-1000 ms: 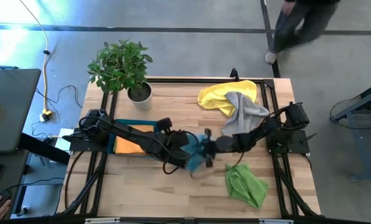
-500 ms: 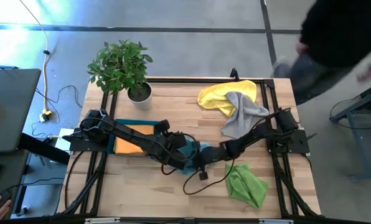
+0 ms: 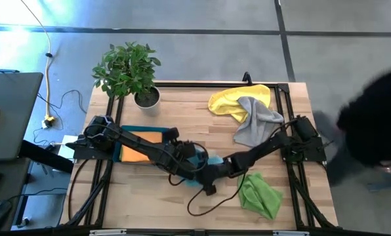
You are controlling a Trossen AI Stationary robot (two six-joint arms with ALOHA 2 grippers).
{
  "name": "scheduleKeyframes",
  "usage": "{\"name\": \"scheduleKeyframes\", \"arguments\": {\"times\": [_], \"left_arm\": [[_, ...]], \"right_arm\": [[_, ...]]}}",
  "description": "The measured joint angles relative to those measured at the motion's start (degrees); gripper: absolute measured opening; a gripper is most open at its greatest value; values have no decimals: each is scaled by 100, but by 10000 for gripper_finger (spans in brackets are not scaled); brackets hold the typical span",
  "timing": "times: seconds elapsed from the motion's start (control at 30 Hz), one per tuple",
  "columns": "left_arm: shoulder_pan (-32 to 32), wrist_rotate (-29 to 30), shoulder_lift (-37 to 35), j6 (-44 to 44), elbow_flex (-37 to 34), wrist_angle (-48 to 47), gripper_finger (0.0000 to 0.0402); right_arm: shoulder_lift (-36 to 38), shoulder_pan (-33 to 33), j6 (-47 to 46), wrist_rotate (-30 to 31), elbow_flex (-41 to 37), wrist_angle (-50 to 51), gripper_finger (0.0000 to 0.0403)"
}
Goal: Fold microfiber towels
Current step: Fold the blue microfiber towel on the table
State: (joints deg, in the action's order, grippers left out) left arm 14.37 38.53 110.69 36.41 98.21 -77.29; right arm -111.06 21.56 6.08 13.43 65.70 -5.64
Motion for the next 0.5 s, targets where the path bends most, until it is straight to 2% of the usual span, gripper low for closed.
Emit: {"name": "scheduleKeyframes", "arguments": {"times": [0.13, 0.23, 0.5], "left_arm": [[0, -96, 0, -108, 0, 11, 0], [0, -106, 0, -108, 0, -28, 0], [34, -237, 0, -110, 0, -73, 0]], "right_arm": [[-216, -11, -337, -38, -101, -461, 116], [-179, 6, -432, 67, -76, -300, 116], [595, 180, 42, 1801, 12, 1796, 116]]}}
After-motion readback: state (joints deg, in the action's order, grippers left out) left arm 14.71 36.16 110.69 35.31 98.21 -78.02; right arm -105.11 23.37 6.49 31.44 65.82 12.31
